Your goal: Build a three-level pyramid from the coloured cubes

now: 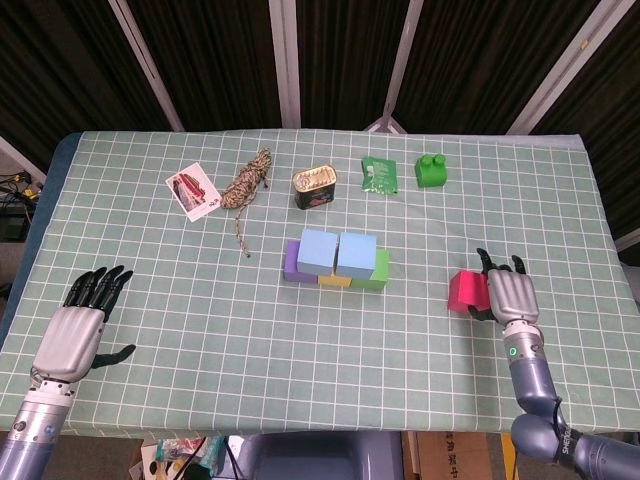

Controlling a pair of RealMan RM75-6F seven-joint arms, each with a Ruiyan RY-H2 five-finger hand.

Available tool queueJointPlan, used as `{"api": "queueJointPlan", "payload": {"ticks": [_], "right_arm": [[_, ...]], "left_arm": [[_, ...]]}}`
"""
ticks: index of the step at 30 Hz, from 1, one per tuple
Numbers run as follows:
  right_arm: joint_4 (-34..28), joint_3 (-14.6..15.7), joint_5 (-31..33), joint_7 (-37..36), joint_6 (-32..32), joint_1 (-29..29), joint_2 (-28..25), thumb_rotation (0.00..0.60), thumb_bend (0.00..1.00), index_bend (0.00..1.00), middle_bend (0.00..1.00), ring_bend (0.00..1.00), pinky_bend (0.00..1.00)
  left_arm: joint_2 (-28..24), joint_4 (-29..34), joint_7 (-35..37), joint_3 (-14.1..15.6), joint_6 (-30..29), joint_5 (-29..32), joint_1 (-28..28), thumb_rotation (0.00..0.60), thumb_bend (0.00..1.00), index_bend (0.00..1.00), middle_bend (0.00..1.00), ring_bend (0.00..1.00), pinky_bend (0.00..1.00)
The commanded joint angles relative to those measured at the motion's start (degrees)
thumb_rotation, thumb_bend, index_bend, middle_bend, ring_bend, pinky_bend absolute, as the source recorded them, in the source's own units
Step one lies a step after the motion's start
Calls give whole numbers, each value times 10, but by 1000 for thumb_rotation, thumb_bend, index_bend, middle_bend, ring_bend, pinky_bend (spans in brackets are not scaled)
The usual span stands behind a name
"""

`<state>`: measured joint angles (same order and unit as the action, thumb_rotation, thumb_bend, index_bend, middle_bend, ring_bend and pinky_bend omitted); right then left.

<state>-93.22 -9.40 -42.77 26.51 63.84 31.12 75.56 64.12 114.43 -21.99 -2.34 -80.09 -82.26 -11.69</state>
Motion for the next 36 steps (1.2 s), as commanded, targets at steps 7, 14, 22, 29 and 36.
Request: {"api": "queueJointPlan", "payload": {"ticks": [7, 14, 22, 29, 36], "right_arm": [[-65, -4, -45, -21, 13, -12, -56, 600, 318, 0, 438, 276, 0], [-180, -33, -71, -18, 28, -10, -158, 600, 318, 0, 438, 276, 0], [-290, -87, -25, 31, 40, 31, -243, 600, 317, 0, 438, 276, 0], [-350, -124, 58, 88, 48, 97, -256, 600, 318, 0, 439, 276, 0], [-356, -147, 154, 148, 61, 186, -215, 600, 317, 0, 439, 276, 0]], "left_arm": [[-2, 2, 5, -1, -1, -1, 1, 600, 89, 0, 32, 7, 50], [-5, 6, 6, -1, -4, -4, 1, 600, 89, 0, 32, 7, 49], [-8, 8, 7, -6, -6, -5, 0, 600, 90, 0, 32, 6, 49], [-12, 3, 11, -9, -3, 1, -2, 600, 90, 0, 32, 7, 49], [-8, -12, -4, -11, 2, 8, -6, 600, 90, 0, 32, 7, 49]]}}
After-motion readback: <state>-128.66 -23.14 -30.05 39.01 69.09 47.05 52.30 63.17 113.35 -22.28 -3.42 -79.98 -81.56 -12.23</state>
